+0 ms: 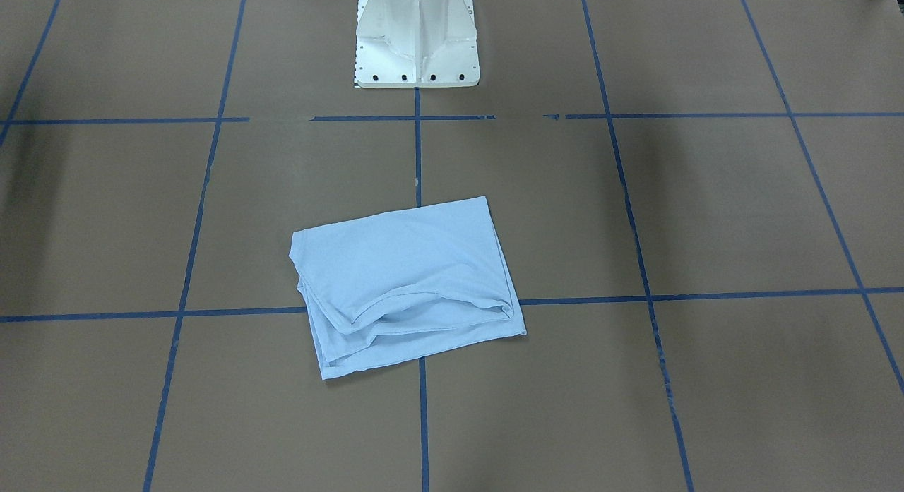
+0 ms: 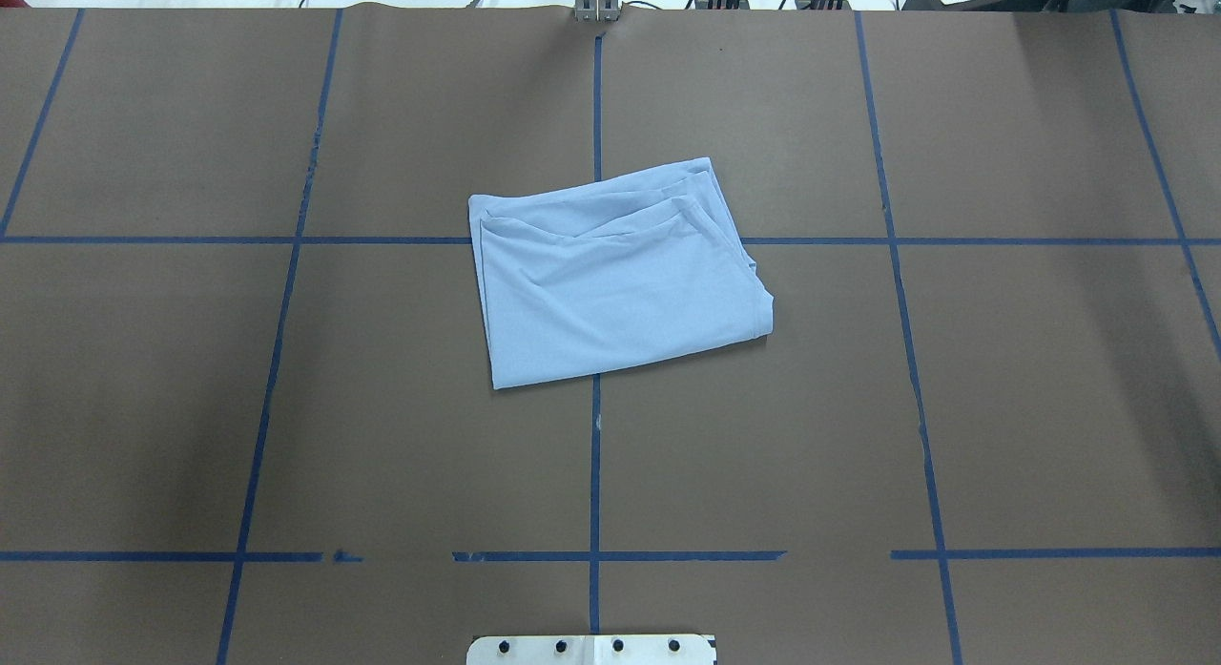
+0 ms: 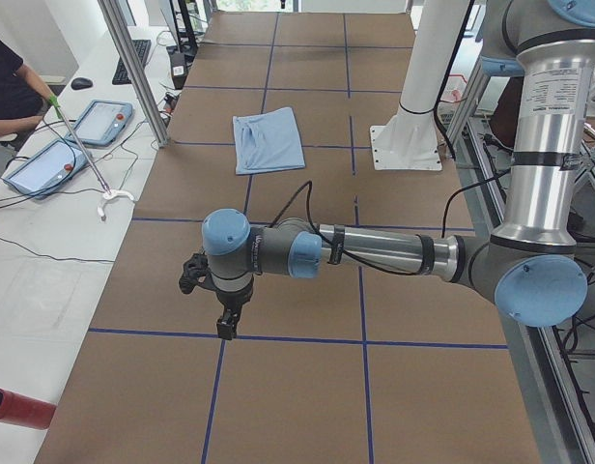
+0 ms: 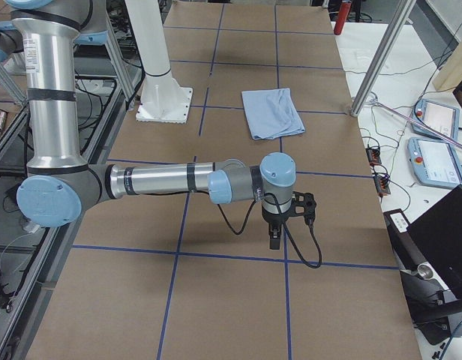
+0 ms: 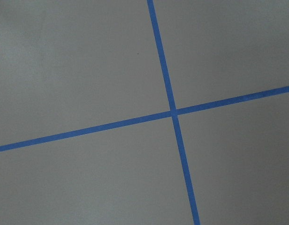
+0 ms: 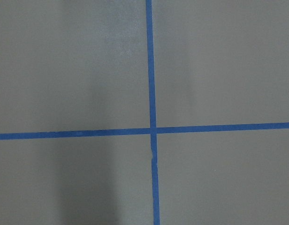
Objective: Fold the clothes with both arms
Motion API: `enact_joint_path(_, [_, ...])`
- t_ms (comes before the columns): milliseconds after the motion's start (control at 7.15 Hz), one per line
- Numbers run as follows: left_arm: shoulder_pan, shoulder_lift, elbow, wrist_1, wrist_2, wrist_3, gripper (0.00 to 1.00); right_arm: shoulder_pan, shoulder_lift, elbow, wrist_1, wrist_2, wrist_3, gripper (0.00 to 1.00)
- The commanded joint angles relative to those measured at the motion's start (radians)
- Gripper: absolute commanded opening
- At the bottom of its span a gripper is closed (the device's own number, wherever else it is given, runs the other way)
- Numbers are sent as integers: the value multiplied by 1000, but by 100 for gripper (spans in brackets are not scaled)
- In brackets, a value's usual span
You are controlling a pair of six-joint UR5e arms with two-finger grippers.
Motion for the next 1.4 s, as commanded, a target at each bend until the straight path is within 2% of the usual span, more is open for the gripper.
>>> enact_joint_path(0, [0, 3, -1, 3, 0, 30, 100, -5, -4, -22, -10, 22, -24, 100])
enact_joint_path(420, [0, 1, -2, 3, 0, 31, 100, 22, -27, -42, -59, 68, -306, 100])
enact_joint_path(1259, [0, 3, 1, 3, 0, 31, 100, 39, -30, -42, -59, 90, -302, 100])
